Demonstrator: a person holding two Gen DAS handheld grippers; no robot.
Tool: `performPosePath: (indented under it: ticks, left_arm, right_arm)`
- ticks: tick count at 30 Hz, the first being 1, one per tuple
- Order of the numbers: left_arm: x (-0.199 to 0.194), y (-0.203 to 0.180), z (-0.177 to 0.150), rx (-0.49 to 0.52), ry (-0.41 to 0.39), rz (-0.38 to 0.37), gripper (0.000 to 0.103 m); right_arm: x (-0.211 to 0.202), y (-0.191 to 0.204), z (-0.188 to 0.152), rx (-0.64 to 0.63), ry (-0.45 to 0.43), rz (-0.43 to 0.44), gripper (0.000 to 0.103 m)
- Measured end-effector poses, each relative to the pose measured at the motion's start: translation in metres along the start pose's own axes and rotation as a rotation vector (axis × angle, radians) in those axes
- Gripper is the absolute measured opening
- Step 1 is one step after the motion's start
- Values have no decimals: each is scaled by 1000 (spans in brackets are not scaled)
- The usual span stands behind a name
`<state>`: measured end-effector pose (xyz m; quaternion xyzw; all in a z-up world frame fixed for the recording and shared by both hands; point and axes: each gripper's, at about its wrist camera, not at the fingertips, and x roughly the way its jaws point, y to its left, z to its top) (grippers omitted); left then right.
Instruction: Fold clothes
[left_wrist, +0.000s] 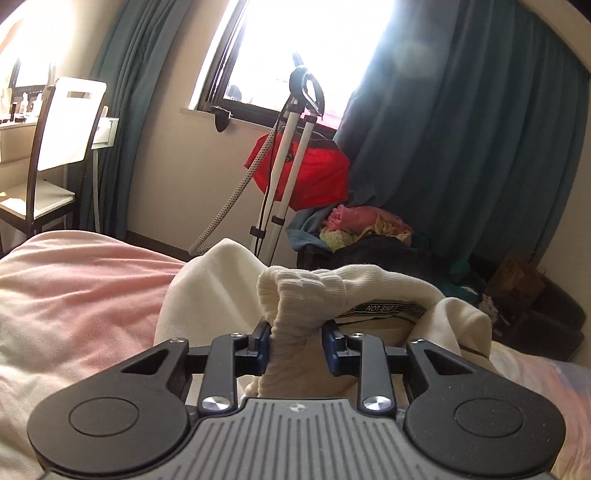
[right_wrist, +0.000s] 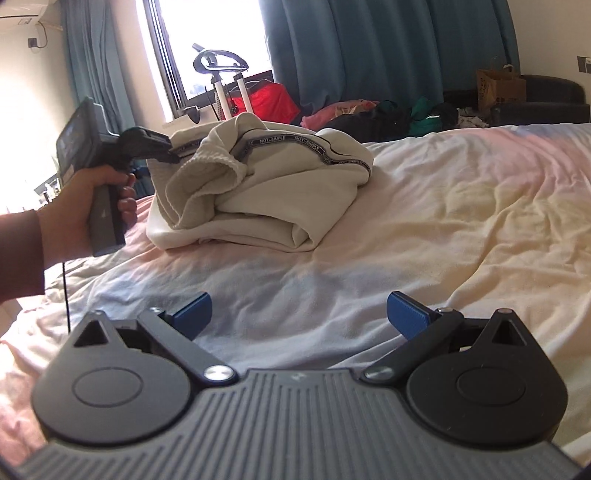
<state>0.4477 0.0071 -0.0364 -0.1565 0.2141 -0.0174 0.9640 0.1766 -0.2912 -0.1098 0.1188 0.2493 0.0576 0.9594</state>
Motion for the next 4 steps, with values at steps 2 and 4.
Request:
performPosePath:
  ticks: [2,4]
  left_arm:
    - [-22,1,2,-22,-16,-48,22]
    - [-54,2,3,-85,-27,-111,20]
  right_arm:
    - [6,2,-3,0,0,-3,103]
    - [9,1,-7,20,-10,8,103]
